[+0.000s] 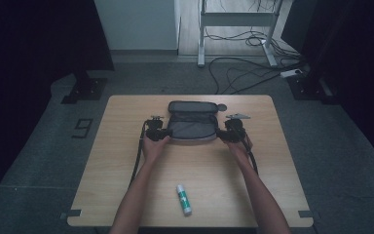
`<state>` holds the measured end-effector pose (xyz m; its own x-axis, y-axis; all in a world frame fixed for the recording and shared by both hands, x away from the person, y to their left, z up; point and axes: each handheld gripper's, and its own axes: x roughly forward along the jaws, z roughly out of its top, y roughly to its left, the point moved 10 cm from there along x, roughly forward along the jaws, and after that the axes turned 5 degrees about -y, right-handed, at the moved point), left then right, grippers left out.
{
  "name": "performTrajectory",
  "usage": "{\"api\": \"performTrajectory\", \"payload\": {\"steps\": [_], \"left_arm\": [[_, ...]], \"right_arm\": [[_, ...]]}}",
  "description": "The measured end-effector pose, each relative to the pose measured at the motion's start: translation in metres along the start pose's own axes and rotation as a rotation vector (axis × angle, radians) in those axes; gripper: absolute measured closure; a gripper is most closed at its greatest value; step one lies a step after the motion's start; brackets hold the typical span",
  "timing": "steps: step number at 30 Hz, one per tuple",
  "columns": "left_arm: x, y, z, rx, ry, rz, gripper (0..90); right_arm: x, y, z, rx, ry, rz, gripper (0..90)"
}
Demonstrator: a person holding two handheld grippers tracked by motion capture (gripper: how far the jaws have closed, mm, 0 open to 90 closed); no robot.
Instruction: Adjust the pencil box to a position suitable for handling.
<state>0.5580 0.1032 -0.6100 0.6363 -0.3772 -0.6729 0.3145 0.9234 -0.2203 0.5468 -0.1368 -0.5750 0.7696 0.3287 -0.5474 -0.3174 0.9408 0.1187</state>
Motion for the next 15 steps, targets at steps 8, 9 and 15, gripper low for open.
{"api": "performTrajectory", "payload": {"steps": [8,9,15], "left_arm": [[0.0,-0.001,0.0,0.001,-0.005,0.002,64.5],[0.0,-0.001,0.0,0.0,-0.005,0.001,64.5],[0.0,0.0,-0.001,0.003,-0.005,0.0,64.7]], "right_arm": [[0.011,0.006,-0.006,-0.002,0.024,0.005,47.7],[0.012,0.007,-0.008,0.005,0.033,0.006,49.2],[0.015,0.01,-0.01,0.007,0.046,0.027,57.8]]}}
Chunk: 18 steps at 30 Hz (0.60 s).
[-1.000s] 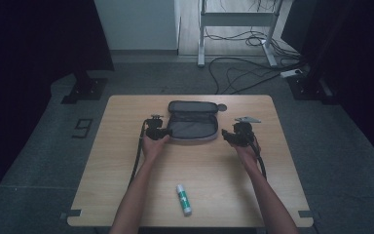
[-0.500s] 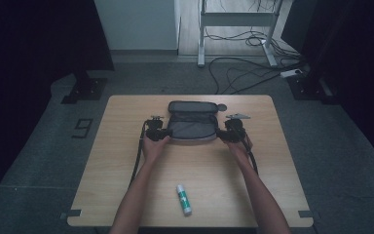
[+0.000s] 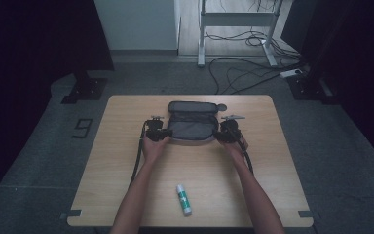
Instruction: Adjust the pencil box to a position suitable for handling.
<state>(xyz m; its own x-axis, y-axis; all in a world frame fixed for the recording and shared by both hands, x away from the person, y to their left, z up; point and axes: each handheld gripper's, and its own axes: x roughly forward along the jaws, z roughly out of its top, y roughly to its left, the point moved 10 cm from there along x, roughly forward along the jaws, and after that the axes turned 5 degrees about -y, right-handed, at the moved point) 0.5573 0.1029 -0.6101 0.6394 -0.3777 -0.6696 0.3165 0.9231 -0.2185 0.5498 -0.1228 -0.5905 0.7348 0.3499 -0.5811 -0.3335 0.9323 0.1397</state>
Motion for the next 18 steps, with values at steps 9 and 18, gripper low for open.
{"api": "performTrajectory", "payload": {"steps": [9,18], "left_arm": [[-0.0001,0.0003,-0.0001,0.004,-0.001,-0.007,65.4],[0.0,0.0004,-0.0002,0.008,-0.005,-0.007,66.7]], "right_arm": [[0.0083,-0.0002,-0.0091,0.013,0.038,0.019,64.7],[0.0102,-0.0023,-0.0069,0.025,0.023,0.009,61.9]]}}
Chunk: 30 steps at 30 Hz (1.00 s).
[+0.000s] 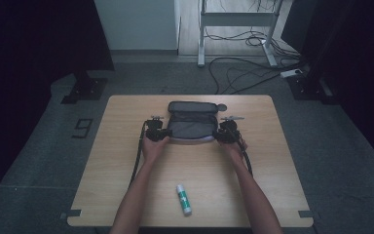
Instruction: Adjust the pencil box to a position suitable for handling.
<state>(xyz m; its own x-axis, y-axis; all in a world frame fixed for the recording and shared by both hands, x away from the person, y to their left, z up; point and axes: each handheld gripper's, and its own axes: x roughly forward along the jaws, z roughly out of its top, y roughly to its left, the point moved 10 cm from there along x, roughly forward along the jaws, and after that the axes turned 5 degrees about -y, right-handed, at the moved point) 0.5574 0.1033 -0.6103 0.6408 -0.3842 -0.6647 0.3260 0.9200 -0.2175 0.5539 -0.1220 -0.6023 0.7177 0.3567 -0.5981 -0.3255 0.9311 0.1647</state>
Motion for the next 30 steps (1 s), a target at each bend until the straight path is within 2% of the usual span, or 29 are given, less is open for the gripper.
{"api": "performTrajectory", "payload": {"steps": [4,7,11,12,16,20,24,28,30], "left_arm": [[0.0,0.0,0.0,-0.004,-0.002,-0.001,66.8],[0.0,0.0,0.0,-0.004,-0.002,-0.001,66.7],[0.0,0.001,0.0,-0.006,-0.005,-0.005,66.6],[0.0,0.001,0.0,-0.006,-0.007,-0.006,66.6],[0.0,0.001,-0.001,-0.004,-0.008,-0.003,66.7],[-0.001,0.001,-0.001,-0.002,-0.009,-0.003,66.9],[-0.001,0.001,-0.001,-0.004,-0.013,-0.005,67.0],[0.0,0.001,-0.001,-0.005,-0.014,-0.007,67.2],[0.0,0.001,-0.001,-0.005,-0.014,-0.007,67.4]], "right_arm": [[0.001,-0.001,0.004,0.01,-0.023,-0.007,58.1],[0.003,-0.002,0.006,0.028,-0.011,-0.014,56.1],[0.007,-0.002,0.012,0.019,-0.016,-0.029,55.4],[0.009,-0.003,0.011,0.016,0.001,-0.037,55.1],[0.007,0.002,0.018,0.012,-0.037,-0.033,53.4],[0.005,0.008,0.025,-0.005,-0.051,-0.035,51.9],[0.008,0.008,0.024,-0.024,-0.029,-0.054,51.7],[0.014,0.004,0.018,0.001,-0.006,-0.055,53.9],[0.015,0.004,0.017,-0.004,-0.001,-0.058,55.5]]}}
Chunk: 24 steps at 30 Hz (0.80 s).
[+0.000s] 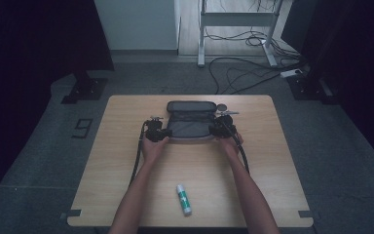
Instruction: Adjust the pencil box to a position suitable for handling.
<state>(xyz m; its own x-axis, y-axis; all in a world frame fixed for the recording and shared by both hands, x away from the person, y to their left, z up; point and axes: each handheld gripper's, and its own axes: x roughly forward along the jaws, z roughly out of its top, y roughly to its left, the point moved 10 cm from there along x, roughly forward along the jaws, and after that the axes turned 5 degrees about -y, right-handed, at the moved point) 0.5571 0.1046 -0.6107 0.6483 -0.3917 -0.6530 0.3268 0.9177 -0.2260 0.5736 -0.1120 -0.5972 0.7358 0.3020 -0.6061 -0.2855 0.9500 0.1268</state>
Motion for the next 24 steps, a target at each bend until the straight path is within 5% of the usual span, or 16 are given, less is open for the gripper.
{"api": "performTrajectory", "payload": {"steps": [10,24], "left_arm": [[0.0,0.003,0.001,-0.024,0.004,-0.016,75.4],[-0.01,0.001,0.006,-0.023,0.017,-0.041,82.3]], "right_arm": [[0.003,-0.01,-0.009,0.031,0.028,-0.03,82.4],[-0.018,-0.006,-0.002,-0.016,-0.017,0.021,86.1]]}}
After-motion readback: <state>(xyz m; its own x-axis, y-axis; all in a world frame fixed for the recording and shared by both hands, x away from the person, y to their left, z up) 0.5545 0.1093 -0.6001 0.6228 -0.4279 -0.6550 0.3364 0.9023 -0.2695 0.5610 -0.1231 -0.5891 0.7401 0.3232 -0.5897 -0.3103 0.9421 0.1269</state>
